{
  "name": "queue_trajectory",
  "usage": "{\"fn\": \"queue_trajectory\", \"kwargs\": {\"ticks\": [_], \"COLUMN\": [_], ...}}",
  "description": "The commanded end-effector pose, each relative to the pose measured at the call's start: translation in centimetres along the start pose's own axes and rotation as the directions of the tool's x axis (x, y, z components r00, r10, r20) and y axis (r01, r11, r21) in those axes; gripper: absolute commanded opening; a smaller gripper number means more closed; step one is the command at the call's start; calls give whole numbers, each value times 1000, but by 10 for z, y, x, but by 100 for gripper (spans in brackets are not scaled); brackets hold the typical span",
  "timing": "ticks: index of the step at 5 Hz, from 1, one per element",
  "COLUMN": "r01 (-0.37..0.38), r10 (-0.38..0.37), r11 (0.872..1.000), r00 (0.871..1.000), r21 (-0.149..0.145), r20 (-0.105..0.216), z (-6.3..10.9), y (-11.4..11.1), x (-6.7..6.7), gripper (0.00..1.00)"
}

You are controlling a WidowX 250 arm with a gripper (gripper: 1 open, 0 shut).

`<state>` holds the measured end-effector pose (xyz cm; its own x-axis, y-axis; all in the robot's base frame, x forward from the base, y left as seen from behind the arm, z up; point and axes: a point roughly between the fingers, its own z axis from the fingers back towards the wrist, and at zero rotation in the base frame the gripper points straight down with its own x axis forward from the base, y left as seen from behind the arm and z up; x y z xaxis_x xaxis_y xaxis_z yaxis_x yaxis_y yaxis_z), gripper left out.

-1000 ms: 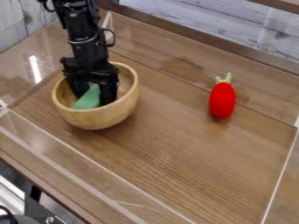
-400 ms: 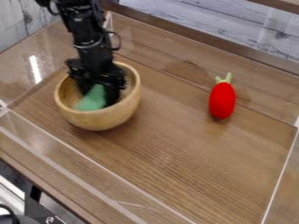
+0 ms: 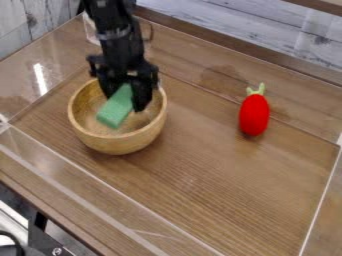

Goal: Remove the green object from the brown bowl and put it on the table

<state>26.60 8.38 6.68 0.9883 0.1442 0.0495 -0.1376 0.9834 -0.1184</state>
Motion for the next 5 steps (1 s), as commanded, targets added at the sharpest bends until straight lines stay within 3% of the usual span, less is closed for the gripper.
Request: {"fn": "queue_trajectory", "kwargs": {"ticks": [1, 2, 3, 4, 5], "r01": [-71, -7, 99, 187, 209], "r10": [68, 4, -101, -188, -210], "r11": [997, 1000, 995, 982, 978], "r00": [993, 992, 987, 976, 973], "r21": [26, 18, 18, 18, 21], "r20": [96, 123, 121, 108, 94], "z": [44, 61, 56, 41, 19], "y": [-2, -33, -76, -123, -160], "x": [13, 13, 8, 0, -6], "gripper": [0, 0, 0, 0, 0]}}
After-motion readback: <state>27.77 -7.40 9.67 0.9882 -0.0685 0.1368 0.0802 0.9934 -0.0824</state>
